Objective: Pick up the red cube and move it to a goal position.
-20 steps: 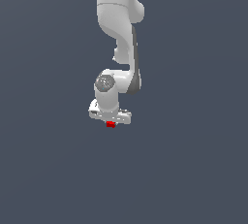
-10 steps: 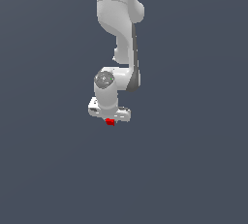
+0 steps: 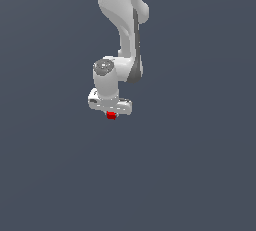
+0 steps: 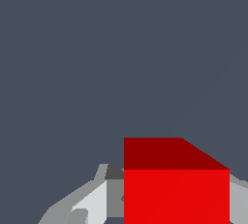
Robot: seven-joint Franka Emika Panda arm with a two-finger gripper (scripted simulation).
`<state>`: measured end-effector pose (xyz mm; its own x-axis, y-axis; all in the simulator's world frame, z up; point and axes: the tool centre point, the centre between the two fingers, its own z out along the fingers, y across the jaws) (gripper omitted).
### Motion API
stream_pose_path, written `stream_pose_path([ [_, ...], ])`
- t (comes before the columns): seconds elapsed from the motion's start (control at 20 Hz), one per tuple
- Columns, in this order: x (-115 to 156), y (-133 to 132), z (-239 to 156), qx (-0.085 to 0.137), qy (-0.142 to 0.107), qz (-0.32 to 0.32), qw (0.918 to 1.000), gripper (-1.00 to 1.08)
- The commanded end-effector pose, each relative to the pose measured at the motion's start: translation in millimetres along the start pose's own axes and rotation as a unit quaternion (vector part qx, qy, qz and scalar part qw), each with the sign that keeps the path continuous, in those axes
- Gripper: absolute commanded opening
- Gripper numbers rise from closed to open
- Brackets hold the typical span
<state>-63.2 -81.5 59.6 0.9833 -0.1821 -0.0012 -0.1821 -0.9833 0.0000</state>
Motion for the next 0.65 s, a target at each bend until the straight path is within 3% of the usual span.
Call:
stream_pose_path([
  [0.0, -10, 6, -10, 0.000, 0.000, 0.000, 1.0000, -1.00],
  [0.6, -31, 18, -31, 0.000, 0.000, 0.000, 1.0000, -1.00],
])
